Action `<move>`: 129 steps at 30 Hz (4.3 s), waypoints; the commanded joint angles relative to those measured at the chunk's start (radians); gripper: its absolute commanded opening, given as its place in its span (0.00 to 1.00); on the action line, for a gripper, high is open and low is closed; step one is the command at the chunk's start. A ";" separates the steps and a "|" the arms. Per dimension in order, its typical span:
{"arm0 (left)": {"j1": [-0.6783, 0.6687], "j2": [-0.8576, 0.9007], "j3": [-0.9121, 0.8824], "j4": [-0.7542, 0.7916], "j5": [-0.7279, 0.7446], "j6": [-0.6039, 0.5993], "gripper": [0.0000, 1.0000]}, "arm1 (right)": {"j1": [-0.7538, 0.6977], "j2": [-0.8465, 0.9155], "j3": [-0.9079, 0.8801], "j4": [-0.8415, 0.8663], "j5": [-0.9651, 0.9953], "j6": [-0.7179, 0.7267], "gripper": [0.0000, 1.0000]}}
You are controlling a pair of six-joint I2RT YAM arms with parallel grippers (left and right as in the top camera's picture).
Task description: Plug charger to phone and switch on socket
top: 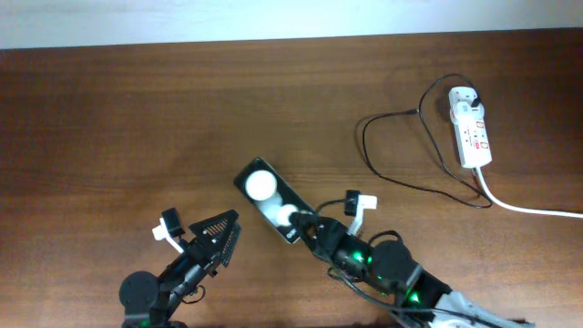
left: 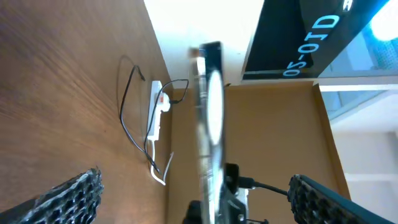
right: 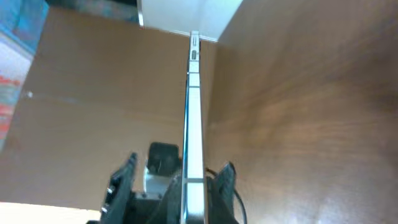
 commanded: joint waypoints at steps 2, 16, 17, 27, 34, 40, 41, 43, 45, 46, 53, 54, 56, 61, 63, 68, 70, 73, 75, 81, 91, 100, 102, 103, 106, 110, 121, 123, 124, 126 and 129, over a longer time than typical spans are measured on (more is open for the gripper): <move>0.000 -0.003 0.002 0.055 -0.019 -0.006 0.91 | 0.000 0.043 0.021 0.066 -0.076 -0.010 0.04; -0.005 0.810 0.463 0.135 0.305 0.431 0.99 | -0.166 0.010 0.021 0.066 -0.052 -0.097 0.04; -0.024 0.869 0.489 0.136 0.322 0.443 0.99 | -0.204 -0.002 0.021 0.065 -0.095 -0.097 0.04; -0.302 0.906 0.498 0.196 -0.002 0.274 1.00 | -0.196 -0.002 0.021 0.065 -0.153 0.174 0.04; -0.303 0.906 0.498 0.266 -0.050 0.008 0.89 | -0.105 0.022 0.021 -0.017 0.005 0.243 0.04; -0.368 0.906 0.498 0.266 -0.064 0.008 0.89 | -0.071 0.090 0.021 0.073 0.031 0.290 0.04; -0.375 0.906 0.498 0.266 -0.064 0.008 0.84 | -0.072 0.090 0.021 0.073 0.032 0.290 0.04; -0.375 0.906 0.498 0.266 -0.064 0.008 0.72 | -0.072 0.090 0.021 0.073 0.031 0.294 0.04; -0.375 0.906 0.498 0.266 -0.069 0.009 0.56 | -0.071 0.089 0.021 0.074 0.021 0.302 0.04; -0.375 0.906 0.498 0.266 -0.072 0.009 0.52 | -0.071 0.089 0.021 0.074 0.000 0.305 0.04; -0.374 0.906 0.498 0.266 -0.089 0.009 0.12 | -0.071 0.089 0.021 0.073 -0.092 0.469 0.04; -0.374 0.906 0.498 0.266 -0.095 0.010 0.07 | -0.071 0.089 0.021 0.073 -0.109 0.469 0.04; -0.375 0.906 0.498 0.264 -0.095 0.010 0.00 | -0.072 0.089 0.021 0.073 -0.135 0.469 0.10; -0.374 0.906 0.497 0.262 -0.095 0.026 0.00 | -0.072 0.089 0.021 0.034 -0.184 0.468 0.34; -0.373 0.906 0.497 0.262 -0.115 0.116 0.00 | -0.072 0.090 0.021 -0.073 -0.219 0.468 0.38; -0.282 0.906 0.497 0.235 -0.127 0.388 0.00 | -0.072 0.089 0.021 -0.150 -0.238 0.468 0.45; -0.196 0.906 0.497 0.146 -0.117 0.406 0.00 | -0.072 0.089 0.021 -0.153 -0.245 0.468 0.47; -0.032 0.906 0.497 0.119 0.119 0.322 0.00 | -0.072 0.090 0.021 -0.258 -0.246 0.456 0.51; 0.032 0.906 0.497 0.119 0.352 0.259 0.00 | -0.072 0.090 0.021 -0.412 -0.240 0.446 0.50; 0.034 0.906 0.497 0.119 0.615 0.314 0.00 | -0.072 0.090 0.021 -0.517 -0.153 -0.045 0.43; 0.034 0.906 0.497 0.119 0.636 0.314 0.00 | -0.201 0.080 0.101 -0.827 0.080 -0.283 0.15; 0.034 0.906 0.497 0.119 0.632 0.314 0.00 | -0.630 0.314 0.986 -1.713 0.265 -0.629 0.45; 0.034 0.906 0.497 0.119 0.632 0.314 0.00 | -0.700 0.519 1.175 -1.754 0.301 -0.674 0.51; 0.034 0.906 0.497 0.119 0.632 0.314 0.00 | -0.719 0.613 1.241 -1.744 0.301 -0.682 0.59; 0.034 0.906 0.497 0.119 0.632 0.314 0.00 | -0.733 0.853 1.298 -1.514 0.259 -0.681 0.81; 0.034 0.906 0.497 0.119 0.632 0.314 0.00 | -0.733 1.016 1.298 -1.297 0.259 -0.681 0.82; 0.034 0.906 0.497 0.119 0.632 0.314 0.00 | -0.734 1.207 1.297 -1.147 0.266 -0.644 0.23; 0.034 0.906 0.497 0.119 0.632 0.314 0.00 | -0.733 1.207 1.297 -1.196 0.262 -0.644 0.12; 0.034 0.906 0.497 0.119 0.632 0.313 0.00 | -0.733 1.207 1.297 -1.233 0.229 -0.653 0.08; 0.034 0.906 0.497 0.119 0.628 0.314 0.00 | -0.731 1.207 1.297 -1.288 0.059 -0.793 0.05; 0.034 0.906 0.497 0.119 0.629 0.314 0.00 | -0.687 1.207 1.297 -1.511 -0.004 -0.889 0.05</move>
